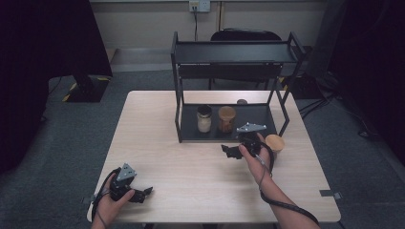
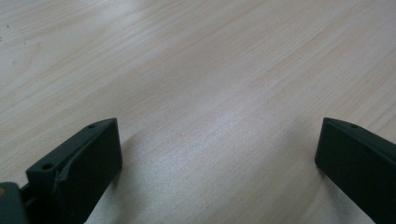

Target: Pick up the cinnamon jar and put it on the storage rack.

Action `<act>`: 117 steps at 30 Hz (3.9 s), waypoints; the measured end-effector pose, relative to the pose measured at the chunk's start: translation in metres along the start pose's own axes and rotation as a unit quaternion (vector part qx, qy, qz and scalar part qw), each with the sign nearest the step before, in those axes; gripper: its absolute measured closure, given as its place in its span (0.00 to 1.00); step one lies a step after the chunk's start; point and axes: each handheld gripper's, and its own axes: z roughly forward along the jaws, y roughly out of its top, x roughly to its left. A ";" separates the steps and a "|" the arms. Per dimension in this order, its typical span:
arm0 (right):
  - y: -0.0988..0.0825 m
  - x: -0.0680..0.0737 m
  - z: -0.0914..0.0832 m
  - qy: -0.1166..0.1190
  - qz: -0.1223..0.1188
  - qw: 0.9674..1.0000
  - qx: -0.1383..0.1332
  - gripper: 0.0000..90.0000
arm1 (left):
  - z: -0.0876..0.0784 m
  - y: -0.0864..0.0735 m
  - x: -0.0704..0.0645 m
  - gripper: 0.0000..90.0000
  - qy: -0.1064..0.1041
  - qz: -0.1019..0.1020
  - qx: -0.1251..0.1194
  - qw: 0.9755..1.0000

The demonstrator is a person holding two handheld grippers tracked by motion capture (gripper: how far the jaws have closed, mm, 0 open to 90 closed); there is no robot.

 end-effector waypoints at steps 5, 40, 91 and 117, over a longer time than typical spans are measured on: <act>-0.002 0.003 -0.004 0.007 -0.010 1.000 0.003 0.04 | 0.000 0.000 0.000 0.00 0.000 0.000 0.000 1.000; -0.026 -0.009 -0.031 0.041 -0.014 0.999 0.001 0.04 | 0.000 0.000 0.000 0.00 0.000 -0.001 0.000 1.000; -0.063 -0.024 -0.066 0.057 -0.035 0.998 0.014 0.03 | 0.000 0.000 0.000 0.00 -0.001 0.001 0.000 1.000; -0.079 -0.039 -0.077 0.050 -0.028 0.998 0.013 0.03 | 0.000 0.000 0.000 0.00 -0.001 0.001 0.000 1.000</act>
